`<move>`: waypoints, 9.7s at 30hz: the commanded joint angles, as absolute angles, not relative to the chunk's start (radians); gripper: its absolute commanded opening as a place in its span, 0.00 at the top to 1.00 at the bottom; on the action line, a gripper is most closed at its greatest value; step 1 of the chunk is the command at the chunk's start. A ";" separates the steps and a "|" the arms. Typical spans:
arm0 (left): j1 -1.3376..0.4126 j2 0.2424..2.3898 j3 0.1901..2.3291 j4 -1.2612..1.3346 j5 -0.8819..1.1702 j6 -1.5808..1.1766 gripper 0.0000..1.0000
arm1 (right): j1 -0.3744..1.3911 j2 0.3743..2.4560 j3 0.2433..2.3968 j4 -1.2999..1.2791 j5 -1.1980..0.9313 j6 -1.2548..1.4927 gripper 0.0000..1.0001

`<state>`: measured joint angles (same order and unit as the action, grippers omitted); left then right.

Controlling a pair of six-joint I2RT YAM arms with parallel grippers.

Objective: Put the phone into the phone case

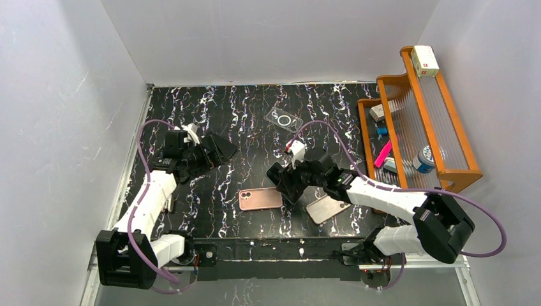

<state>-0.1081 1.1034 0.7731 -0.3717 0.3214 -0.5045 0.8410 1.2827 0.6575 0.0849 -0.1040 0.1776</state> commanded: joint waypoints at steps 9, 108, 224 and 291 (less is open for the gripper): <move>-0.092 1.009 0.697 -0.450 0.426 -0.524 0.02 | 0.873 1.393 0.742 0.390 -0.421 -0.215 0.42; -0.374 1.354 0.561 -0.091 0.439 -0.738 0.53 | 0.838 1.468 0.653 0.070 0.006 0.789 0.40; -0.545 1.124 0.443 -0.005 0.394 -0.981 0.48 | 0.823 1.404 0.756 0.033 -0.247 0.518 0.18; -0.551 1.275 0.254 0.478 0.524 -1.151 0.75 | 0.801 1.633 0.481 0.843 -0.566 1.070 0.39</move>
